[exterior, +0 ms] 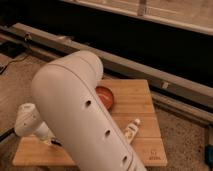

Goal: Place the eraser on the white sponge

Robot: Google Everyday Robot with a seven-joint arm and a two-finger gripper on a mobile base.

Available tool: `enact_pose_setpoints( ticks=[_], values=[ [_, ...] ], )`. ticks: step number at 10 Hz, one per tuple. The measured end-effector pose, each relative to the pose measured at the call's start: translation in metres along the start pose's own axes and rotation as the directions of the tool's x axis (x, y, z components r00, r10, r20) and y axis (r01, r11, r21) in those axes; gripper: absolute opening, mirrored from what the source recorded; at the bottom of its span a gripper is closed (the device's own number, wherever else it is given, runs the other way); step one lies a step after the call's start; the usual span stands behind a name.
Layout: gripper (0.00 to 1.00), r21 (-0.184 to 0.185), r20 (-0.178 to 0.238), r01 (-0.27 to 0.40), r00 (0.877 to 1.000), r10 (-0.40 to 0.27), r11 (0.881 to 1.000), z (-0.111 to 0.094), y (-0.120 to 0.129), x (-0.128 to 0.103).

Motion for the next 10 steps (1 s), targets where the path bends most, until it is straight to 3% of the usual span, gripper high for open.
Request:
enact_pose_setpoints(
  ticks=[2,5,10],
  values=[
    [0.65,-0.058,-0.037,-0.006,0.999,0.004,0.998,0.002,-0.007,-0.003],
    [0.65,-0.115,-0.074,-0.013,0.997,0.004,0.993,0.004,-0.012,-0.004],
    [0.65,-0.144,-0.105,0.000,0.994,-0.015,0.990,0.012,-0.014,-0.001]
  ],
)
